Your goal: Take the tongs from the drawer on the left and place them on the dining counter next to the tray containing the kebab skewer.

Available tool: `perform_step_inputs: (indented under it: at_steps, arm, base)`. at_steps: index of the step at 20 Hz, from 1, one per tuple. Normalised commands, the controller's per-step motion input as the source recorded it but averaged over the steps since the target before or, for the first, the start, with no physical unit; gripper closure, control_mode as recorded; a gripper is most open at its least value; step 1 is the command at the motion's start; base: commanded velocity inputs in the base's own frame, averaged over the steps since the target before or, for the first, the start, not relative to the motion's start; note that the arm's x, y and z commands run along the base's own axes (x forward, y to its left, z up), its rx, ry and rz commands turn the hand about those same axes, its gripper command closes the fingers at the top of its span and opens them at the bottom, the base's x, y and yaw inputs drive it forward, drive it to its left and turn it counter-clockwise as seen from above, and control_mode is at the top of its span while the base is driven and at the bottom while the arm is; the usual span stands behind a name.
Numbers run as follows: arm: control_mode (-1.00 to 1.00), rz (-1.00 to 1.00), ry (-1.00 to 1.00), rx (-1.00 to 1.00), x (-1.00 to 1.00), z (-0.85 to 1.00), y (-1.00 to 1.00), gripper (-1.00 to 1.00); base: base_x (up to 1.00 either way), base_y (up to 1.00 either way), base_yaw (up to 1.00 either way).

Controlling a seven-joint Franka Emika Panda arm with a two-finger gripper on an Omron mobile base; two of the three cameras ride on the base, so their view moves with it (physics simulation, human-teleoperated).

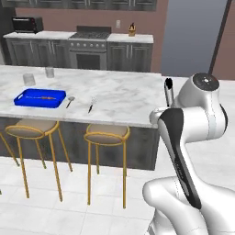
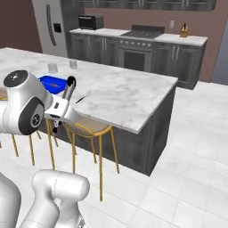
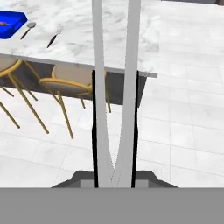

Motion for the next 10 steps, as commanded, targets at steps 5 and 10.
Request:
perform_step_inputs:
  at_steps: [5,10]
  arm:
    - [1.0,0.0,0.0,0.0,0.0,0.0,0.0,1.0]
    - [1.0,0.0,0.0,0.0,0.0,0.0,0.0,1.0]
  base:
    - [0.0,1.0,-0.28]
    - [0.0,1.0,-0.27]
